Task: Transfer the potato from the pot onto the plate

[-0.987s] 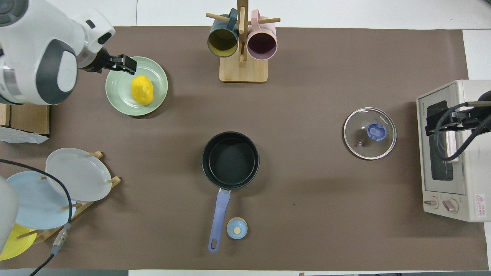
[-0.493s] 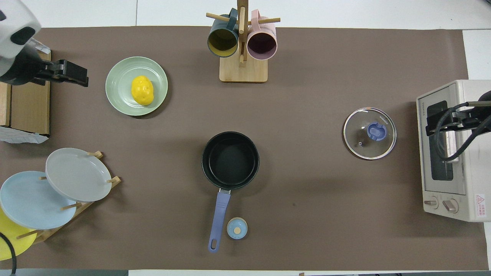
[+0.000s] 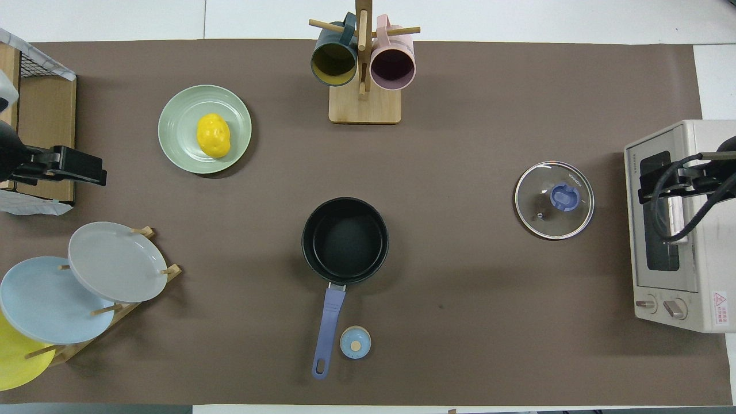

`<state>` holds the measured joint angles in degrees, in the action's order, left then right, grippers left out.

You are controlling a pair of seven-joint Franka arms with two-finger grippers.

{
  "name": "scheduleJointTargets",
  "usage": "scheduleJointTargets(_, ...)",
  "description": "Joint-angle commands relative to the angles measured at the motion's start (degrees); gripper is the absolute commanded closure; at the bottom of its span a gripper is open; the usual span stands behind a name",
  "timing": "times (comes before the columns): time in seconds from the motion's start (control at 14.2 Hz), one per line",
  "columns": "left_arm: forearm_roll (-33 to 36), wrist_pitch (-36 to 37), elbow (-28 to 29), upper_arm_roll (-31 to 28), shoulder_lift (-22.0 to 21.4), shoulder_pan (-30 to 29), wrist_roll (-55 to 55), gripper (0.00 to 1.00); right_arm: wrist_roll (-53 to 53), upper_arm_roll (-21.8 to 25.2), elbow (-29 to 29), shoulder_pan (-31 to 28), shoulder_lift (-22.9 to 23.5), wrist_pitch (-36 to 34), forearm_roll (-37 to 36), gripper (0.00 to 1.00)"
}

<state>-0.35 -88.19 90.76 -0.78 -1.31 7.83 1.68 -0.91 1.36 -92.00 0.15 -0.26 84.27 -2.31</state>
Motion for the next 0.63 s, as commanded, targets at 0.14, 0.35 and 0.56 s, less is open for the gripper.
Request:
scheduleJointTargets(0.14,1.0,-7.7,10.8,3.1,-5.1,-3.4,1.0,0.0,-1.1,-0.7,-1.3,-1.0,-1.1,1.0,1.2,0.0)
scheduleJointTargets(0.35,0.7,-1.1,1.0,5.3,-0.6,-4.4,1.4,0.0,-1.1,-0.7,-1.3,-1.0,-1.1,1.0,1.1,0.0)
scheduleJointTargets(0.56,0.7,2.2,-1.0,5.1,-0.3,-3.9,1.6,0.0,-1.1,-0.7,-1.3,-1.0,-1.1,1.0,1.2,0.0)
